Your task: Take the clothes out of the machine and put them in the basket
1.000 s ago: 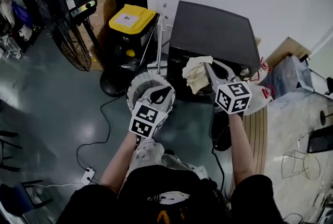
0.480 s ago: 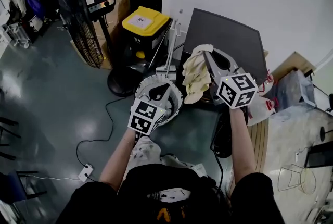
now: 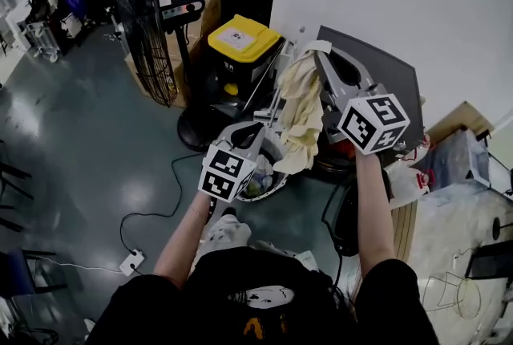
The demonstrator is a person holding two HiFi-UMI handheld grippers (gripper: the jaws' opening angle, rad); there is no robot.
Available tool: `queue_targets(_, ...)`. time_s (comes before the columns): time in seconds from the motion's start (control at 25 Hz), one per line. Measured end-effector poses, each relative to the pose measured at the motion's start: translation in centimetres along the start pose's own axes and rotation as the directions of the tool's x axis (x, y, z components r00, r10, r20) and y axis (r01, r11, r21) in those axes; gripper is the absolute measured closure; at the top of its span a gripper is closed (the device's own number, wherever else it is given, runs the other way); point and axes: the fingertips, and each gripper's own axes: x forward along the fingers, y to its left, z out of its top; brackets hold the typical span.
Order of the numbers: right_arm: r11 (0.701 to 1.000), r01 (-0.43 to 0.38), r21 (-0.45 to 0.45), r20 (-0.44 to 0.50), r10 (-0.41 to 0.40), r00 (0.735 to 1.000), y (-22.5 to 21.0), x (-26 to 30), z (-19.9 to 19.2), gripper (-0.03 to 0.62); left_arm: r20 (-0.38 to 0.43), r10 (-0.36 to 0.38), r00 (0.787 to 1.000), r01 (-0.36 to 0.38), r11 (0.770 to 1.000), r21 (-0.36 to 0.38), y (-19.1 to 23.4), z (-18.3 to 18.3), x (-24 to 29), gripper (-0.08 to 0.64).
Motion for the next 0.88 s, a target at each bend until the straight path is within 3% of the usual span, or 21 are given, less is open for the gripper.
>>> queue_targets(0.36, 0.997, -0.07, -0.008, 0.125, 0.071, 0.99, 1.6, 5.8, 6.7, 0.548, -0.002, 0.028, 1.0, -0.028, 1.0, -0.002, 3.7, 0.3, -0.5, 0.557)
queue_targets(0.52, 0.996, -0.089, -0.016, 0.143, 0.09, 0.986, 2.1, 7.6, 7.7, 0.548, 0.003, 0.036, 0.999, -0.036, 0.999, -0.007, 5.1, 0.5, -0.2, 0.557)
queue_targets(0.68, 0.996, -0.086, 0.013, 0.099, 0.084, 0.992, 2.0, 8.5, 5.0, 0.548, -0.004, 0.036, 0.999, -0.036, 0.999, -0.017, 6.1, 0.1, -0.1, 0.557)
queue_targets(0.88, 0.995, -0.068, 0.068, -0.03, 0.07, 0.997, 1.9, 8.8, -2.3, 0.548, -0.046, 0.034, 0.998, -0.036, 0.999, -0.04, 7.4, -1.9, -0.1, 0.557)
